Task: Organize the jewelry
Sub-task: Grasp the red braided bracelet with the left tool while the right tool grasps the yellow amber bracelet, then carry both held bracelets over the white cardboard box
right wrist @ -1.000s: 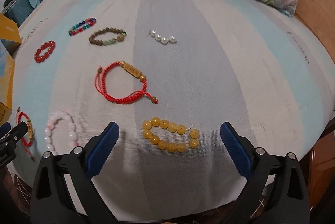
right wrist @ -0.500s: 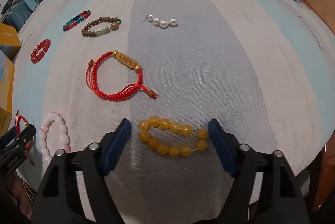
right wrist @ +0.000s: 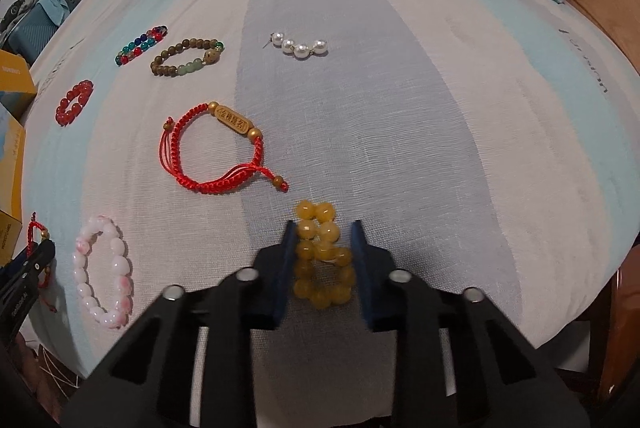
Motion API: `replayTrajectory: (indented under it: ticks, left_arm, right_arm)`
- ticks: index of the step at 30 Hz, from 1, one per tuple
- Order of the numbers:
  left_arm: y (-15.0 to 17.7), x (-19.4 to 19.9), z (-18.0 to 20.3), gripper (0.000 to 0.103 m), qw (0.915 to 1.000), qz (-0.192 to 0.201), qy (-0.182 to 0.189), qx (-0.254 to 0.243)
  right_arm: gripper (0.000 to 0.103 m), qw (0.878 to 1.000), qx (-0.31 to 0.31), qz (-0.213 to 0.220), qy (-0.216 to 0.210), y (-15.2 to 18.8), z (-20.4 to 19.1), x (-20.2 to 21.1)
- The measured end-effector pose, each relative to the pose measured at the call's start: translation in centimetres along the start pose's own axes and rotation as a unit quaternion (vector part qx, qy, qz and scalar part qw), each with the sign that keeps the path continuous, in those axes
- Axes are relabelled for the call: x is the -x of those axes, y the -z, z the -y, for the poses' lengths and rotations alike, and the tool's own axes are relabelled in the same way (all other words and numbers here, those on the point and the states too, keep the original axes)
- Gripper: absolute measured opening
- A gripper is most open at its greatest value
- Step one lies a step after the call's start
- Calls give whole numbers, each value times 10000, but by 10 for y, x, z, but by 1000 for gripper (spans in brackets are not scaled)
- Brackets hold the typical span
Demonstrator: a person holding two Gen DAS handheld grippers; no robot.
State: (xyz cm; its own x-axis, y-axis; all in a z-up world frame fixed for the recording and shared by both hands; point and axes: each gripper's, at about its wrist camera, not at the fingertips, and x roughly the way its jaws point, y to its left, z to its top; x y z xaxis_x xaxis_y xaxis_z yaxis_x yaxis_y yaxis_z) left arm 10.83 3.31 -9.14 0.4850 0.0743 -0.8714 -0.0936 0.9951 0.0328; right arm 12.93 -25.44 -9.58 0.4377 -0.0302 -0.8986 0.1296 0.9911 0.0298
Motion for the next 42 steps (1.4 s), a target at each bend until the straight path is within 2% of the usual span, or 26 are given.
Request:
replayTrajectory:
  ticks: [1,3,5,7,29,42]
  left_arm:
    - [0,1,-1,28,10000,5,18,32]
    - [0,1,-3,14,10000,11,42,31]
    - [0,3,-4,7,10000,21,80,30]
    - [0,5,-5,5,9999,51,134,45]
    - [-4,29,-4,5,9990,210,397,-6]
    - [-14,57,1,5,9975,395,573,-80]
  right_arm:
    - [17,10000,10,2,9,0,0,0]
    - [14,10000,67,32,55,0,-2,1]
    - [13,9999,115,70,98,2,-2,3]
    - [11,9997,140,128,127,2,-3,4]
    - [9,9978,84,652,68,3,-1,33]
    - [9,9970,-45,774,12,-5,3,54]
